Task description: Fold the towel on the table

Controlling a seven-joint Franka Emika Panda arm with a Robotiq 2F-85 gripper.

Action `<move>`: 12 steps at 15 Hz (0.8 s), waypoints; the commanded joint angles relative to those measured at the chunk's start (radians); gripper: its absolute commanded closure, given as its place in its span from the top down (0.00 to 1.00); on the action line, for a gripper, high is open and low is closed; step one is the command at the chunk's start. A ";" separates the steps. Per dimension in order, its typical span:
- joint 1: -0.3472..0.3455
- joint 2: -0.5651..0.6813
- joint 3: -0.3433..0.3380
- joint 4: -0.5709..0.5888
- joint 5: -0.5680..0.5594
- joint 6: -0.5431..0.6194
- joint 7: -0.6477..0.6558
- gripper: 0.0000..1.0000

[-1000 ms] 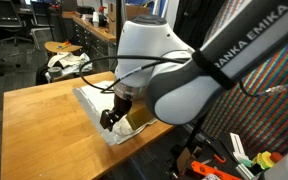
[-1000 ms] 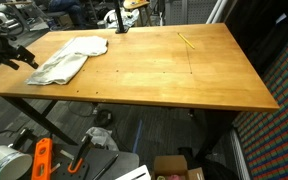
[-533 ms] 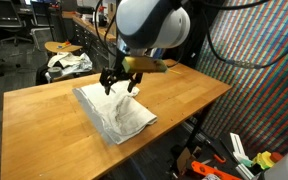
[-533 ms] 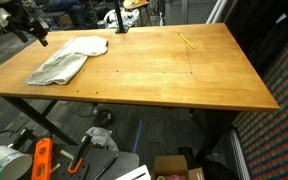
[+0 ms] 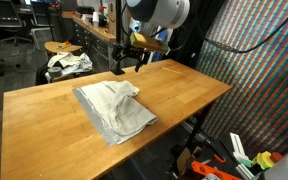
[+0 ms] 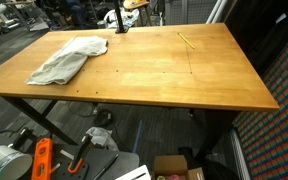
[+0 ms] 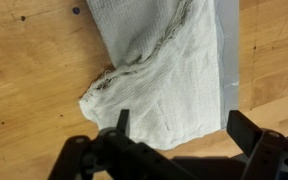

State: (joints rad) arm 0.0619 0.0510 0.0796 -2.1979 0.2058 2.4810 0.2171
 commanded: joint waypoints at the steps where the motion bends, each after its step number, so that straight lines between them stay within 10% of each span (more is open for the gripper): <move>1: -0.010 0.127 -0.017 0.113 0.024 0.018 0.005 1.00; 12: -0.100 0.409 -0.056 0.329 0.049 -0.012 -0.027 1.00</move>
State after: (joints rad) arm -0.0183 0.3891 0.0234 -1.9485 0.2177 2.4901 0.2188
